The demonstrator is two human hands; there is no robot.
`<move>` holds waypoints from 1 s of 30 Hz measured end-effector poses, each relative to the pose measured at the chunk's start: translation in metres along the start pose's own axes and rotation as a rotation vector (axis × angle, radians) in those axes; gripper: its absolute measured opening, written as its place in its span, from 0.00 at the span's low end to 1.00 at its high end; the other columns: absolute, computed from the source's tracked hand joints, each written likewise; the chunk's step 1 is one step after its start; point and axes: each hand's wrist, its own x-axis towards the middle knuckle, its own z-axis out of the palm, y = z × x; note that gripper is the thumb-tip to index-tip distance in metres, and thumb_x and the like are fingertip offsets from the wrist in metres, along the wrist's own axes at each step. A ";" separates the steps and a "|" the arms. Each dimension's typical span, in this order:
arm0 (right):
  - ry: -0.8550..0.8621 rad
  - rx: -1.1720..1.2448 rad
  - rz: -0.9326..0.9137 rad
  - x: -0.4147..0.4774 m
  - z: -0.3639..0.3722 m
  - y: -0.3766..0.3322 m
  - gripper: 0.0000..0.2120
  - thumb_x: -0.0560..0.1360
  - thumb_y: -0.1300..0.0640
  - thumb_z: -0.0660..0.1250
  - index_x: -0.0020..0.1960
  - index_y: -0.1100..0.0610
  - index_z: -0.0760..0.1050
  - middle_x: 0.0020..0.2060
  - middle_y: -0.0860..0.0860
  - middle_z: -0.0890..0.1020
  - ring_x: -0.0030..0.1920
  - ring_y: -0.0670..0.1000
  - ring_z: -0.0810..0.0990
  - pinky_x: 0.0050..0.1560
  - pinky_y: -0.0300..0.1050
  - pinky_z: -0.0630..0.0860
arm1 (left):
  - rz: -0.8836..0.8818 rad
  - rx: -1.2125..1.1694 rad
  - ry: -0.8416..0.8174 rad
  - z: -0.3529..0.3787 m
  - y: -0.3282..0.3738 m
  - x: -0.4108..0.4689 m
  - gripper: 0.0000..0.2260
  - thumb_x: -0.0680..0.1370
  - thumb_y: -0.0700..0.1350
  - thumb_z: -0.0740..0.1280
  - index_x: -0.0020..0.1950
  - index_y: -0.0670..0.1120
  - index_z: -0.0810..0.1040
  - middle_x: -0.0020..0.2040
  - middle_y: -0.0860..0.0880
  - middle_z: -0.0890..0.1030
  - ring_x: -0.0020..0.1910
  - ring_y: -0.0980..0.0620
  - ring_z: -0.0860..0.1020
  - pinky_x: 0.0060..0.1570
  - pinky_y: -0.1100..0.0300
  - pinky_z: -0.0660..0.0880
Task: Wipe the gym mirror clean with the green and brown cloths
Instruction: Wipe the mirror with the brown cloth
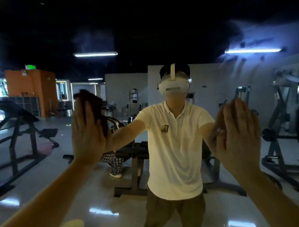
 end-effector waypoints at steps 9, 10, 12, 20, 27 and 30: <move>-0.109 0.000 -0.093 -0.028 0.003 0.016 0.32 0.80 0.59 0.59 0.82 0.61 0.57 0.82 0.61 0.54 0.83 0.61 0.52 0.82 0.59 0.46 | 0.115 -0.147 0.017 0.068 0.195 -0.074 0.27 0.84 0.45 0.56 0.81 0.38 0.55 0.82 0.37 0.53 0.82 0.37 0.53 0.81 0.43 0.52; -0.111 0.008 -0.103 -0.027 0.003 0.019 0.33 0.79 0.59 0.61 0.82 0.61 0.56 0.82 0.61 0.54 0.83 0.61 0.51 0.82 0.58 0.45 | 0.194 -0.166 0.016 0.075 0.217 -0.082 0.28 0.82 0.43 0.59 0.81 0.39 0.55 0.82 0.38 0.54 0.82 0.37 0.53 0.82 0.45 0.49; -0.122 0.021 -0.120 -0.028 0.002 0.023 0.36 0.78 0.57 0.65 0.82 0.60 0.56 0.83 0.61 0.54 0.83 0.61 0.51 0.83 0.57 0.44 | 0.382 -0.169 -0.048 0.083 0.243 -0.098 0.30 0.81 0.40 0.61 0.82 0.41 0.54 0.83 0.41 0.52 0.83 0.39 0.49 0.82 0.47 0.45; -0.152 0.106 -0.086 -0.065 0.000 -0.010 0.32 0.79 0.58 0.59 0.82 0.60 0.57 0.82 0.61 0.55 0.83 0.61 0.52 0.79 0.66 0.57 | 0.625 0.040 -0.125 0.054 0.099 -0.091 0.31 0.78 0.41 0.71 0.78 0.42 0.62 0.78 0.38 0.61 0.78 0.39 0.61 0.78 0.38 0.59; -0.220 0.109 -0.021 -0.080 0.004 -0.019 0.31 0.79 0.60 0.53 0.82 0.62 0.57 0.82 0.61 0.55 0.83 0.62 0.52 0.78 0.68 0.57 | -0.107 -0.070 -0.036 0.024 -0.015 -0.121 0.30 0.85 0.47 0.57 0.82 0.34 0.52 0.82 0.31 0.50 0.82 0.34 0.52 0.78 0.35 0.59; -0.242 0.116 -0.094 -0.090 -0.002 -0.011 0.31 0.79 0.61 0.55 0.82 0.62 0.58 0.82 0.61 0.56 0.82 0.62 0.53 0.78 0.67 0.59 | -0.248 -0.159 0.062 0.041 0.027 -0.140 0.30 0.84 0.45 0.57 0.81 0.31 0.52 0.81 0.29 0.49 0.82 0.32 0.49 0.79 0.36 0.55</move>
